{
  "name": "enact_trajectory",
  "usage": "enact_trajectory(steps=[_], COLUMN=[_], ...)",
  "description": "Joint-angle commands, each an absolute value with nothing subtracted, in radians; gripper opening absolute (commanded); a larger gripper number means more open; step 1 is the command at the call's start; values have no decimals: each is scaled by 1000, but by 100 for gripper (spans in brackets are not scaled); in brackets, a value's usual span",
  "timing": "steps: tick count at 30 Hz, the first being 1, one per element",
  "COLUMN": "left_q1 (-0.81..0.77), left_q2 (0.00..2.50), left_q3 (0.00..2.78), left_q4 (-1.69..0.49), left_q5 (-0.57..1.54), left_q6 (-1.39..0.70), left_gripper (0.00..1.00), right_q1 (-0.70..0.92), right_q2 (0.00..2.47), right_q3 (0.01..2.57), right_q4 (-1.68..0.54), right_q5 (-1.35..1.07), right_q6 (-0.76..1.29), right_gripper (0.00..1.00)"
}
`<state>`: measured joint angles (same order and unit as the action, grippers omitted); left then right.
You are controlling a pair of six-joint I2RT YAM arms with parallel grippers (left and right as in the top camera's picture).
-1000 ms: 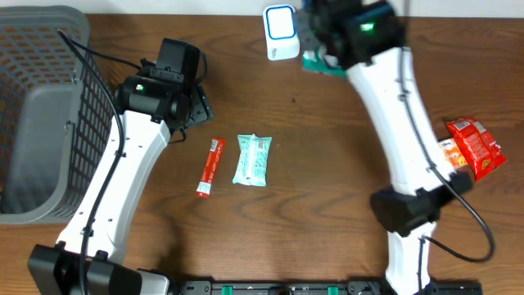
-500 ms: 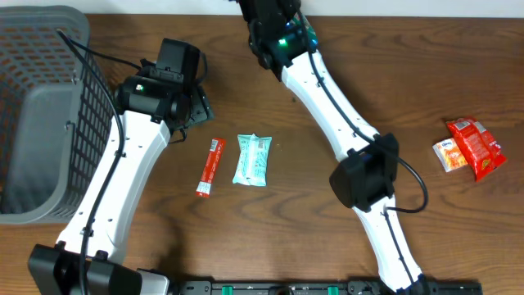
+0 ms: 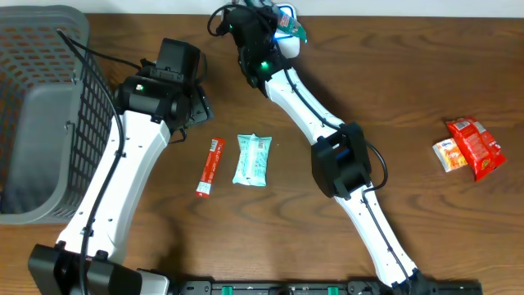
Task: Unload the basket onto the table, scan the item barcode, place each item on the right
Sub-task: 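Carry the glove packet to the scanner with the right gripper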
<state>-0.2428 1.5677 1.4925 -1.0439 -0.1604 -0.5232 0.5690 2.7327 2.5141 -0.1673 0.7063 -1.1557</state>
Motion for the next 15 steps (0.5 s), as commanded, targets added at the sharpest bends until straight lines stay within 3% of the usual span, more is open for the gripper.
enact_trajectory(steps=[1, 9, 15], left_q1=[-241, -241, -241], left_q2=[1562, 1562, 1562], left_q3=[1497, 1497, 1497], left_q4=[-1047, -1047, -1047], left_q5=[-169, -169, -169], left_q6=[-521, -521, -521], left_gripper=[85, 85, 85], right_q1=[580, 582, 577], right_q2=[2729, 2731, 2733], right_q3=[2532, 2518, 2518], right_q4=[-219, -280, -268], right_q5=[612, 540, 508], right_q6=[-1183, -1204, -1341], right_gripper=[1, 1, 1])
